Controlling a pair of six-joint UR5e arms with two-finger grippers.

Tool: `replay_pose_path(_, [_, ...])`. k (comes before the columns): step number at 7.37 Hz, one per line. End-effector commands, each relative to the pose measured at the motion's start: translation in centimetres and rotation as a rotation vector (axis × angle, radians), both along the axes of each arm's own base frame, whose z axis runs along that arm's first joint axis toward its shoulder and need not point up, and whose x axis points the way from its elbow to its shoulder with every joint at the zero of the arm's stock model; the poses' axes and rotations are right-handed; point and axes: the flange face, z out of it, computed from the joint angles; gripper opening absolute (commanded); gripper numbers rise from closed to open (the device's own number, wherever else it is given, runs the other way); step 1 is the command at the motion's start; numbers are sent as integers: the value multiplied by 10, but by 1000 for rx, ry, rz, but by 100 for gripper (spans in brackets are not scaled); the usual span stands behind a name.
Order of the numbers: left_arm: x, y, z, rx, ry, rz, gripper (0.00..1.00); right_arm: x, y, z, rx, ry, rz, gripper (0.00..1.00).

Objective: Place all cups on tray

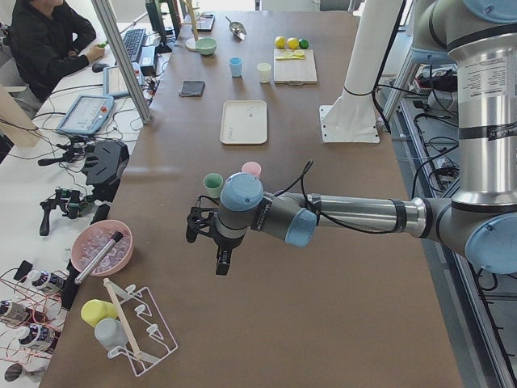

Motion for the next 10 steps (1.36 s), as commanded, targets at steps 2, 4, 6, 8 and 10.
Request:
replay_pose_path(2, [1,-1,-2,5,2,2,98,0,0,-1,1,0,0,100])
replay_pose_path(4, [3,-1,-10,35,18,13,98,-1,-4,-6,10,-2,2,100])
replay_pose_path(6, [17,0,-32,166,55,50,98,-1,-7,-11,17,-5,6,100])
replay_pose_path(8, [51,-21,-52,90,102,14,98,-1,-7,-14,20,-5,7,100])
replay_pose_path(10, [109,-24,-83,-20,173,-4,98,-1,-12,-19,30,-5,8,100])
